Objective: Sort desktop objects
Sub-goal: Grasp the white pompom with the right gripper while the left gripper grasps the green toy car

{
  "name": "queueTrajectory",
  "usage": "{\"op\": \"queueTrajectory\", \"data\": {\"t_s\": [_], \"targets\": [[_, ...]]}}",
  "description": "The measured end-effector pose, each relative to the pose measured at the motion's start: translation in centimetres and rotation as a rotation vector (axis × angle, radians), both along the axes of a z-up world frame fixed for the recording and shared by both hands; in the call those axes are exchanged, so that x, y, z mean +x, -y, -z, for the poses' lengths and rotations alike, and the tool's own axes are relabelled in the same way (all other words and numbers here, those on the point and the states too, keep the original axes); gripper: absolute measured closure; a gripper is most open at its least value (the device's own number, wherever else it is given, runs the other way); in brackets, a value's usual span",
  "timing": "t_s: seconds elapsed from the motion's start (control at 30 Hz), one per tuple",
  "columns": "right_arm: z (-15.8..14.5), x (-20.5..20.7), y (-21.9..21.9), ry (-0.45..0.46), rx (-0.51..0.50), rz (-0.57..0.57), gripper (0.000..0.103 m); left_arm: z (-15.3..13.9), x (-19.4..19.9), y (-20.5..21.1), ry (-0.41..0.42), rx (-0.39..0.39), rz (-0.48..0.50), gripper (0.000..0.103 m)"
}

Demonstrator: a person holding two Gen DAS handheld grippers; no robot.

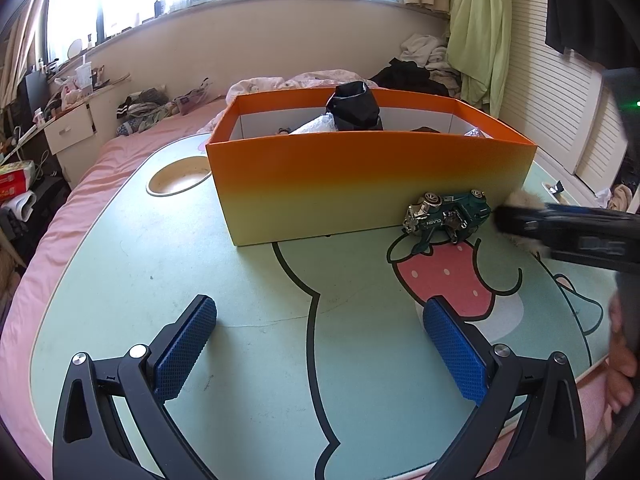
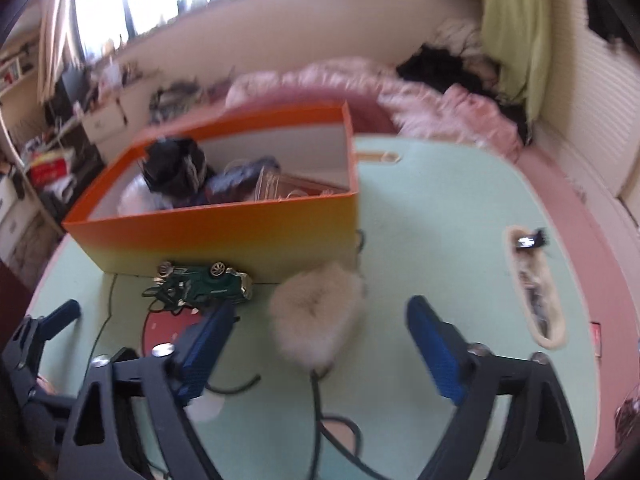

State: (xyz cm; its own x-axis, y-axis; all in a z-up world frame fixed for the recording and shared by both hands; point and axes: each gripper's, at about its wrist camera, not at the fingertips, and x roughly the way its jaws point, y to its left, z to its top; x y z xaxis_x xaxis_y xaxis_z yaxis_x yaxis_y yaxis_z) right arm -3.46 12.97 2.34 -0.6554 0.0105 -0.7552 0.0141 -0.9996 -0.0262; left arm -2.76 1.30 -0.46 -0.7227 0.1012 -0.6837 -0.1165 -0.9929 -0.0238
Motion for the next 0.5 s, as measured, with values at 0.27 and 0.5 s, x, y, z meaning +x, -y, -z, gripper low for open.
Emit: {"op": "queueTrajectory", "data": {"t_s": [0.27,0.5], "targets": [[-0.6,4.4,-0.5,-0.150,-0.055,-0.022,0.067,0.0,0.0,-0.1,0.003,0.000,0.004,0.000],[-2.0,6.8,-0.7,-0.213,0.018,-0.021,0.067,-1.7,-1.0,-2.2,0.020,0.012,0.077,0.000]]}}
